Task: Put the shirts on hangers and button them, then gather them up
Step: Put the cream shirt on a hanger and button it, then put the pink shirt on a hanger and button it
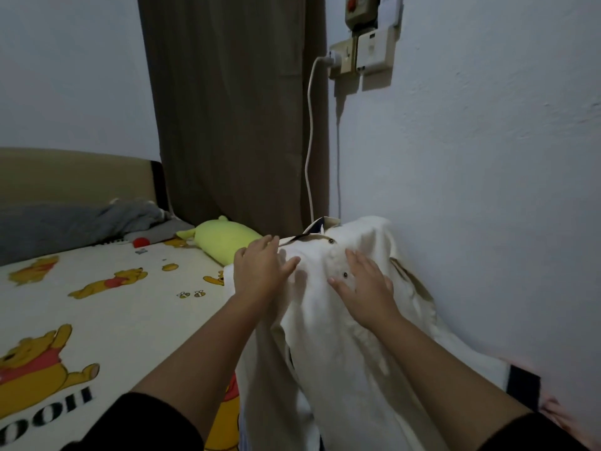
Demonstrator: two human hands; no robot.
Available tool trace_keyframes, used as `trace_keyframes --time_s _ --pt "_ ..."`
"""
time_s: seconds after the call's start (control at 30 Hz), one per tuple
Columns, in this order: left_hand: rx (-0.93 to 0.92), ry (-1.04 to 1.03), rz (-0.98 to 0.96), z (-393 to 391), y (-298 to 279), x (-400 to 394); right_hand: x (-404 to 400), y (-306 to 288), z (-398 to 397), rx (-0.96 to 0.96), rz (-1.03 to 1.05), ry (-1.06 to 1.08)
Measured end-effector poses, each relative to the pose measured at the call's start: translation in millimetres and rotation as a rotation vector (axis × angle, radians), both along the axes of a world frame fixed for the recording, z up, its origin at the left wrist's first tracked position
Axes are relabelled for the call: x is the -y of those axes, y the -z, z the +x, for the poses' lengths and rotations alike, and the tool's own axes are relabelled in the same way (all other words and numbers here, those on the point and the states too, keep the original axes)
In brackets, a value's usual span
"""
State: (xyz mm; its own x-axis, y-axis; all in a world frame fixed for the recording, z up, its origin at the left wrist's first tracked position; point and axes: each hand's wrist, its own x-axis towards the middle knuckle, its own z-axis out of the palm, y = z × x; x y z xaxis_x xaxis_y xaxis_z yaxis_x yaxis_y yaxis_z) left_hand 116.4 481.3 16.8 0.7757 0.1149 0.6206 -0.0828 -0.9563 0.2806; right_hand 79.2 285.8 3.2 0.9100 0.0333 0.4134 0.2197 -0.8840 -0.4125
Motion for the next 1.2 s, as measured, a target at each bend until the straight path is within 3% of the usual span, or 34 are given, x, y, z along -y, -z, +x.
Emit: trace_keyframes --time_s 0.37,0.73,1.2 --pt "-0.046 0.334 -0.038 -84 12 66 53 16 -90 0.032 0.049 0.104" --pt "-0.221 0.661 0.049 -154 84 172 138 88 -206 -0.087 0.097 0.354" --pt "-0.423 0.896 0.111 -159 169 271 226 166 -257 -0.260 0.167 0.600"
